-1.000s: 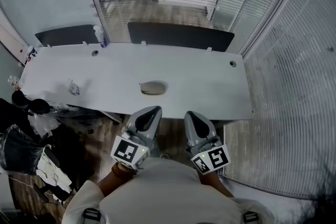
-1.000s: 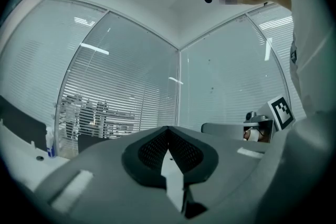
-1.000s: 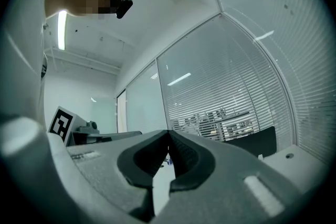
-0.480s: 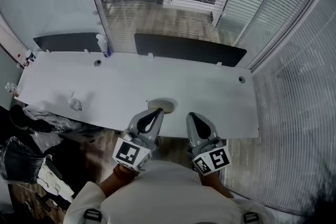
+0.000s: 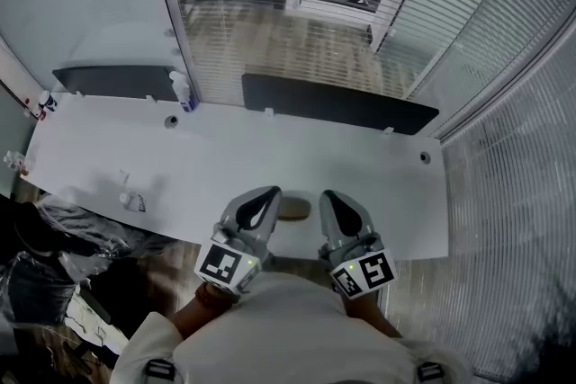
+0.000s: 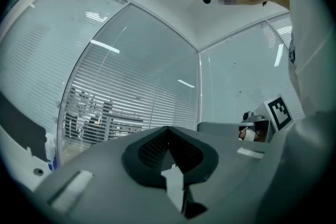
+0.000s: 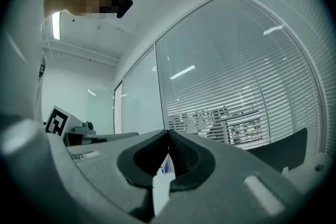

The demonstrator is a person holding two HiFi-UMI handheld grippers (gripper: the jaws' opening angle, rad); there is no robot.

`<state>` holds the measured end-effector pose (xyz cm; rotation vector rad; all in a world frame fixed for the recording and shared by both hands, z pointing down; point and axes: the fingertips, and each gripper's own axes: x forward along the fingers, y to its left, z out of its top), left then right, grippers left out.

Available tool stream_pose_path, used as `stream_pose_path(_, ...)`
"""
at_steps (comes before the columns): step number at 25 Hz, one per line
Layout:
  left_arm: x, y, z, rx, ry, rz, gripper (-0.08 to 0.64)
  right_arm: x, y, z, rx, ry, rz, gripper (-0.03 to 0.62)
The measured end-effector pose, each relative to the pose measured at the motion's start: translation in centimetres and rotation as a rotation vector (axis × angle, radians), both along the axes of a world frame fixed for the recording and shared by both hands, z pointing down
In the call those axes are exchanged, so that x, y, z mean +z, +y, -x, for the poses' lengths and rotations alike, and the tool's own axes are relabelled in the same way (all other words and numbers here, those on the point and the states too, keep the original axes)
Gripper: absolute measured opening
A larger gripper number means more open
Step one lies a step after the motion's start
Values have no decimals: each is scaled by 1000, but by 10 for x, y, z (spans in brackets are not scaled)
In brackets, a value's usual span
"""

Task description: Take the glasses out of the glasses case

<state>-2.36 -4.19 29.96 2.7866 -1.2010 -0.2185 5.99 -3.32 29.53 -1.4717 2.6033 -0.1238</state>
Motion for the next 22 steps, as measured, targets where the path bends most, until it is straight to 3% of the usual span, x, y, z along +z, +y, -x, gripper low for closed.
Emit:
stream_pose_path(8,10,-31,2,26,-31,31,2,4,-28,5,14,-8,27,0)
stream_pose_path(22,21,-33,-55,26,-36,43,2,7,-30,-50,12,8,23,0)
